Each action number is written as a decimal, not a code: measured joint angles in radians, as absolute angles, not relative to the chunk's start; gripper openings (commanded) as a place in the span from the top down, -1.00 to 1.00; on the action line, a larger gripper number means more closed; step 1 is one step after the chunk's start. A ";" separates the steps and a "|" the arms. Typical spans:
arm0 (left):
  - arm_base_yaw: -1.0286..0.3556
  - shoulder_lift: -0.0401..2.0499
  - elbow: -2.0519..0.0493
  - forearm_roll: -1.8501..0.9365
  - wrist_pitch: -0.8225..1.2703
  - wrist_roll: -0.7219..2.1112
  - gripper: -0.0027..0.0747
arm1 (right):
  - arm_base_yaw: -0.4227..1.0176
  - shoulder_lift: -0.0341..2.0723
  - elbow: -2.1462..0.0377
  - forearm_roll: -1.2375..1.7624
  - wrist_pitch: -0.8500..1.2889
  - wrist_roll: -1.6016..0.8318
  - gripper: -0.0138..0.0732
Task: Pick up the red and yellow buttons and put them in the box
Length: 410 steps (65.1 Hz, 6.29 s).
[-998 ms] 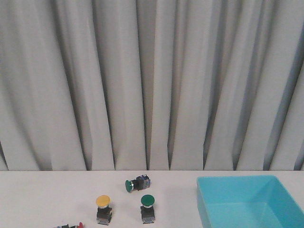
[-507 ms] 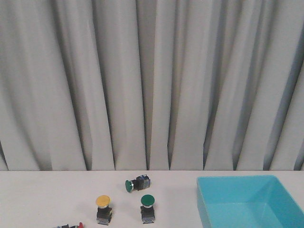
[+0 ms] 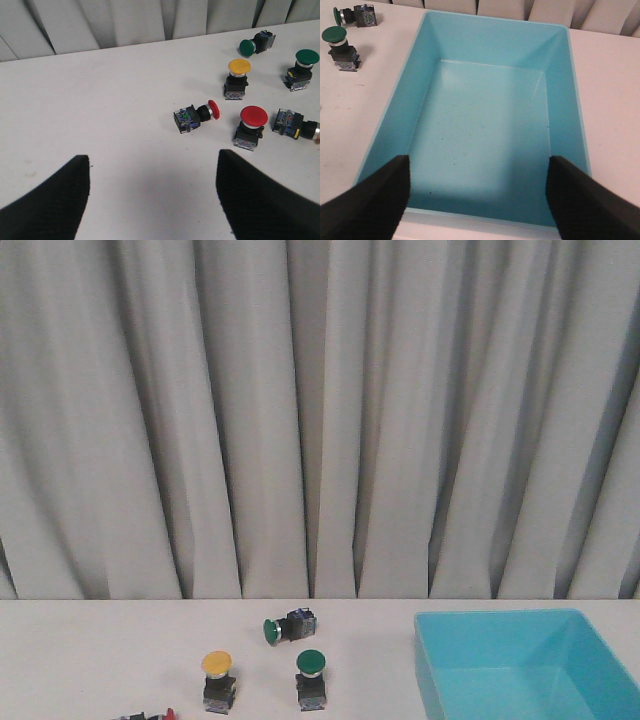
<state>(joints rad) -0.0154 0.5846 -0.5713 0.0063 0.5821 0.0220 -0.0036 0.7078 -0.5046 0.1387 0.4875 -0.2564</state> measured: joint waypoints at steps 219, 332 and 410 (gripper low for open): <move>-0.353 1.912 -1.409 -0.018 0.905 0.193 0.55 | -0.004 0.708 -0.505 0.136 0.478 -0.257 -0.51; -0.355 1.735 -1.409 -0.951 1.092 0.765 0.48 | 0.481 1.358 -0.854 1.060 0.375 -1.536 -0.51; -0.355 1.735 -1.409 -1.050 1.111 0.785 0.47 | 0.481 1.397 -0.866 1.148 0.389 -1.690 0.11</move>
